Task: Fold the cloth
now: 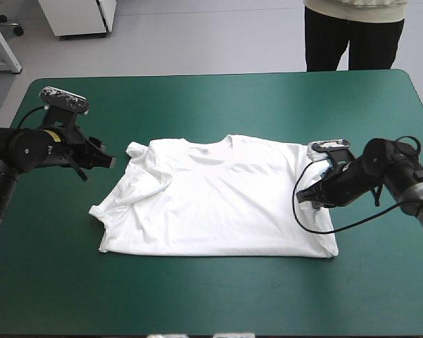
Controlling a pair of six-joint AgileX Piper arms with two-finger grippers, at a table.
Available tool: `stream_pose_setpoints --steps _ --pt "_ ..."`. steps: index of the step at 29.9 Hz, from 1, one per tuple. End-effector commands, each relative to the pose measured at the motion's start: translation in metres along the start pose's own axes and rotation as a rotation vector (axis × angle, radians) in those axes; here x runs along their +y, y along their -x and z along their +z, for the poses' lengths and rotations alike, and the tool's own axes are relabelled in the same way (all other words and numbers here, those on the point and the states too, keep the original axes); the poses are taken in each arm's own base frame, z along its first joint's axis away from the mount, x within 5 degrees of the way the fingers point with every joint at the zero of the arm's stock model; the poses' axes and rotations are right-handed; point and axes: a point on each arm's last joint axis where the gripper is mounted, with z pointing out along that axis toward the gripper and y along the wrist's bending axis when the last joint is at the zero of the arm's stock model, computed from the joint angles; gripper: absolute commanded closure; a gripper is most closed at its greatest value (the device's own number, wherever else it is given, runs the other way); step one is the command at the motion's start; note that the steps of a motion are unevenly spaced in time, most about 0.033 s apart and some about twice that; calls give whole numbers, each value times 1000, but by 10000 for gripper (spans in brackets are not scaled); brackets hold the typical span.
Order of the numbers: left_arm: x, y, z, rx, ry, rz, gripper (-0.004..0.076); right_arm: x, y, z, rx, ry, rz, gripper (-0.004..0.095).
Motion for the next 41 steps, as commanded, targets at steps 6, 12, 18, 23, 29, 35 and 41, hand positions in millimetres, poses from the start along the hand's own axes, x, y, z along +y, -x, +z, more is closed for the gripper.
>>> stream_pose_setpoints --steps 6,12,18,23,29,35,41 --pt "1 8 -17 -98 15 -14 356 45 13 18 -30 60 -110 921" --pt "0 3 -16 -44 3 -12 356 32 19 63 80 3 -120 811" --pt "-3 -2 -18 4 -21 -30 356 34 19 51 56 -5 -139 632" --pt "-3 -10 -30 43 -8 -50 356 41 11 -4 -90 -68 -177 632" --pt "3 -38 -28 188 98 -44 356 44 -20 -68 -196 -180 -167 632" --pt "-10 -91 -4 356 67 -125 356 55 -49 -111 -331 -147 -139 632" --pt "-30 -132 25 353 -33 -210 356 59 -71 -131 -375 -143 -133 632"
